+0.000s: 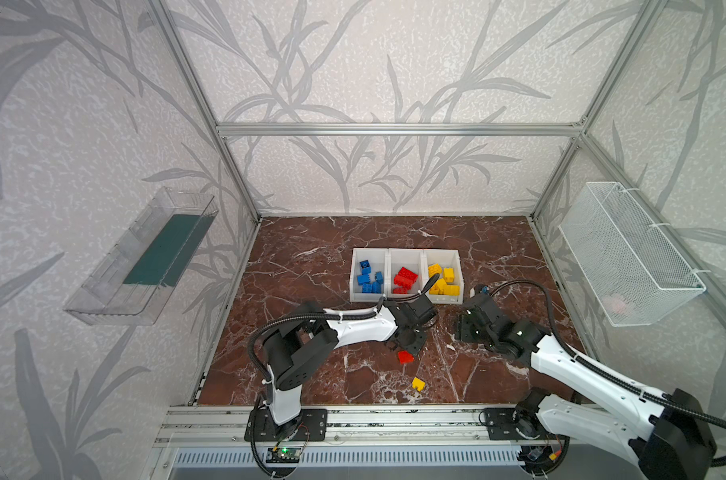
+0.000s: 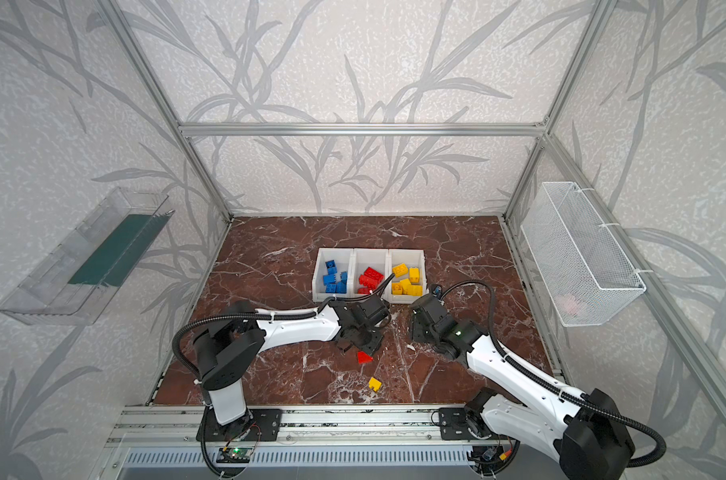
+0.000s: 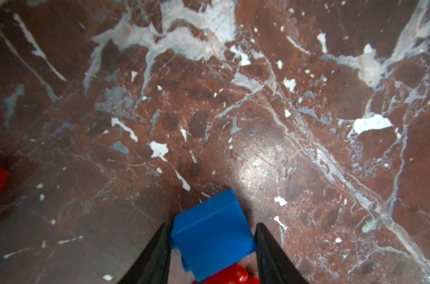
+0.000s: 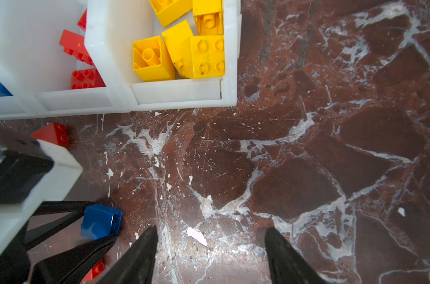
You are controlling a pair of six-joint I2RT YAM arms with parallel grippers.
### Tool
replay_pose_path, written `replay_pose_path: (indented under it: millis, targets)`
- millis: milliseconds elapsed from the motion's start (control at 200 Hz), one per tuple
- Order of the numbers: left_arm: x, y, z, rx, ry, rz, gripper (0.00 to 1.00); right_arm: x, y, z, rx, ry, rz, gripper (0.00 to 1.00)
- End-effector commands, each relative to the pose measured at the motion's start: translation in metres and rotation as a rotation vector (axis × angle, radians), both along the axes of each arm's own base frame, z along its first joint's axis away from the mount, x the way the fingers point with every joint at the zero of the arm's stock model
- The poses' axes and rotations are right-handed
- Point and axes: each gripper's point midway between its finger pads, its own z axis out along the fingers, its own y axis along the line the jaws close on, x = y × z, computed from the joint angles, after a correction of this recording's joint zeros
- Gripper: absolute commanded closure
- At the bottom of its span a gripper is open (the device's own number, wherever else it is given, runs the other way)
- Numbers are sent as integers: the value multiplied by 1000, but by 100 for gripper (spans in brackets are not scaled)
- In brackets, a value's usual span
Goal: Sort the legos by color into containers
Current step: 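Grasp the blue brick with the left gripper and lift it toward the bin, then carry the blue brick with the left gripper into the blue compartment and release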
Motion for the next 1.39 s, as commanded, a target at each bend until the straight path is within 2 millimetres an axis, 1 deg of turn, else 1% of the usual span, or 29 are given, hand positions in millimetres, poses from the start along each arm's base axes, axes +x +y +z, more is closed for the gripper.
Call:
replay_pose_path:
  millis: [0, 95, 165, 250, 345, 400, 510, 580, 655, 740, 805, 915, 1060, 1125, 1280, 1330, 1390]
  targets:
    - [4, 9, -4, 67, -27, -15, 55, -5, -12, -3, -34, 2, -21, 30]
    - [12, 6, 9, 55, -59, -12, 57, -6, -15, 2, -34, -9, -26, 30]
    - [24, 9, 24, 72, -109, 12, 58, -6, -16, 5, -33, -18, -28, 30]
    - [40, 7, 46, 69, -169, -3, 58, -7, -18, 9, -33, -26, -28, 30]
    - [64, 5, 72, 36, -209, 4, 58, -7, -19, 13, -35, -32, -25, 30]
    - [82, 7, 87, 12, -234, 22, 58, -7, -20, 16, -39, -35, -24, 30]
    - [115, 12, 106, -16, -277, 56, 58, -7, -22, 20, -46, -43, -22, 30]
    - [134, 17, 110, -22, -288, 76, 58, -7, -23, 22, -47, -47, -23, 30]
    - [154, 23, 107, -9, -301, 95, 58, -6, -23, 24, -45, -51, -23, 30]
    - [176, 30, 96, 12, -305, 123, 59, -6, -22, 24, -38, -48, -21, 30]
    - [189, 31, 92, 16, -304, 134, 59, -7, -22, 24, -36, -42, -20, 30]
    - [200, 32, 88, 25, -301, 137, 59, -10, -24, 25, -37, -40, -24, 30]
    - [206, 34, 95, 5, -313, 152, 59, -12, -28, 26, -36, -47, -35, 30]
    - [208, 36, 103, -7, -325, 164, 59, -13, -29, 26, -37, -47, -37, 30]
    - [213, 45, 134, -72, -374, 202, 59, -12, -28, 25, -36, -43, -40, 30]
    - [215, 50, 146, -89, -396, 214, 59, -12, -27, 24, -36, -41, -38, 30]
    - [217, 59, 155, -97, -413, 230, 59, -11, -26, 24, -32, -38, -35, 30]
